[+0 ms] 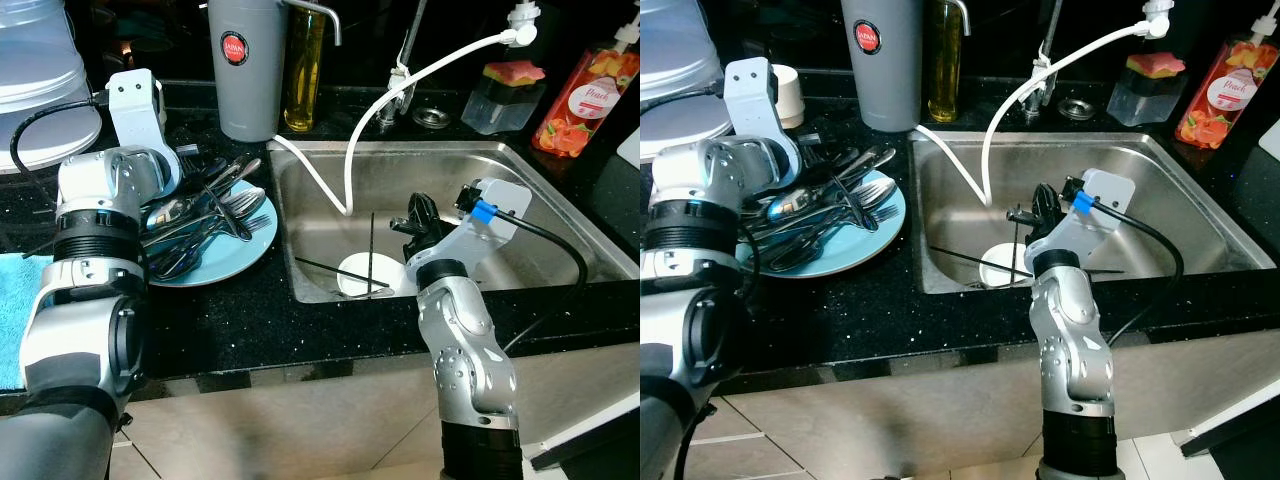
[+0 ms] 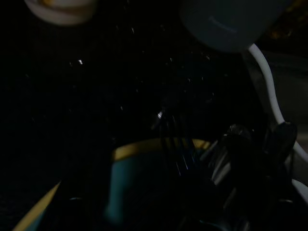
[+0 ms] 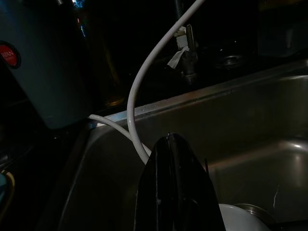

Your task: Kitchen organization

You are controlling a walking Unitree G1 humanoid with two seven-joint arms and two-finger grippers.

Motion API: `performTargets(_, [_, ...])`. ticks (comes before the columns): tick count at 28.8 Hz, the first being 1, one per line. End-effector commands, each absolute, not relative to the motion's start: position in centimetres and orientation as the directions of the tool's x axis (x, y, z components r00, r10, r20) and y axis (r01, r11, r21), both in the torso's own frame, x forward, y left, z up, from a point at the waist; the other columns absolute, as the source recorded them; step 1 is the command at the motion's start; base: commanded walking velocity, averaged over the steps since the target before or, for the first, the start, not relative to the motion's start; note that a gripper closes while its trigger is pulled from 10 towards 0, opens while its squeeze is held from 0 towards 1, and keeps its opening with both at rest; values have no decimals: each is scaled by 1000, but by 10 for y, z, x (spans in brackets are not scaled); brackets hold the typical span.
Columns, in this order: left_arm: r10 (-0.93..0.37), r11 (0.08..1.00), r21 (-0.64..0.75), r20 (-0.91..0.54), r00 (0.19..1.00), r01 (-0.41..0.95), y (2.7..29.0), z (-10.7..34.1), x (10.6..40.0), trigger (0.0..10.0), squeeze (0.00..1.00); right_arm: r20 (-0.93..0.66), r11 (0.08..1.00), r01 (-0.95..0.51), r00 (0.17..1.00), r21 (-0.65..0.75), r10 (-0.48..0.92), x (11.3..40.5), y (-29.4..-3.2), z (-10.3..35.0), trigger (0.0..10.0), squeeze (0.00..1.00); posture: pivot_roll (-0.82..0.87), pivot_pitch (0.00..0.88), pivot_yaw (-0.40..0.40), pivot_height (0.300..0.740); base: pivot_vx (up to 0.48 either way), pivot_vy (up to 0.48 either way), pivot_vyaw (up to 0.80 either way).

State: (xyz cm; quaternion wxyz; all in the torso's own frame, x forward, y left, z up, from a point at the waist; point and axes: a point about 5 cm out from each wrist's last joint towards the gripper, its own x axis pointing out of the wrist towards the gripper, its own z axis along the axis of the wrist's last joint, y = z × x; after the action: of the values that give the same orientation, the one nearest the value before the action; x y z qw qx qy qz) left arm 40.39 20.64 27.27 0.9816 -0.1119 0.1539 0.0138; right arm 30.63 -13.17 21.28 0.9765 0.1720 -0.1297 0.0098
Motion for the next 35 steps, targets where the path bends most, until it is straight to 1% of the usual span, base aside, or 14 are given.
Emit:
performTargets(1, [-27,967,-249,-305,952,-53,201,274,406,863,0,267,940,-57,963,336,-37,305,-134,214,10000,0,246,8,-55,740,0,0,0])
performTargets(2, [-27,967,-249,-305,952,-53,201,274,406,863,0,267,940,-57,963,336,-37,305,-134,214,10000,0,246,8,-55,740,0,0,0])
performTargets(3, [-30,966,-255,-305,952,-52,201,274,406,0,0,267,940,-58,963,336,-36,305,-134,214,10000,0,246,8,-55,740,0,0,0])
performTargets(22, [-55,957,-287,-275,960,-27,199,280,409,0,0,263,939,-55,964,339,-38,305,-134,214,10000,0,246,16,-55,740,0,0,0])
performTargets(24, [-79,954,-298,-188,979,20,195,294,408,0,0,262,939,-55,964,339,-38,305,-134,214,10000,0,245,19,-55,740,0,0,0])
performTargets(25, [-97,950,-309,-131,987,53,192,303,408,10000,0,262,939,-55,964,339,-39,304,-134,214,10000,0,246,19,-55,740,0,0,0])
performTargets(26, [-97,950,-309,-131,987,53,192,303,408,10000,0,262,939,-55,964,339,-39,304,-134,214,10000,0,246,19,-55,740,0,0,0])
performTargets(27, [-114,943,-324,-76,991,83,190,312,406,10000,0,262,939,-55,964,340,-39,304,-134,213,10000,0,247,20,-56,740,0,0,0])
performTargets(28, [-114,943,-324,-76,991,83,190,312,406,10000,0,262,939,-55,964,340,-39,304,-134,213,10000,0,247,20,-56,740,0,0,0])
performTargets(29, [-166,916,-359,64,984,178,184,333,402,10000,0,261,939,-56,965,340,-38,304,-134,213,10000,0,248,20,-57,740,0,0,0])
performTargets(30, [-190,899,-377,116,975,221,181,342,400,10000,0,261,939,-57,965,340,-36,304,-133,213,10000,0,248,20,-57,740,0,0,0])
performTargets(31, [-212,885,-386,164,963,260,178,349,398,10000,0,261,938,-57,965,341,-36,304,-133,213,10000,0,248,20,-57,740,0,0,0])
performTargets(32, [-212,885,-386,164,963,260,178,349,398,10000,0,261,938,-57,965,341,-36,304,-133,213,10000,0,248,20,-57,740,0,0,0])
performTargets(35, [-298,842,-376,274,915,387,164,365,390,10000,0,262,938,-57,964,341,-37,305,-133,213,10000,0,248,18,-55,740,0,0,0])
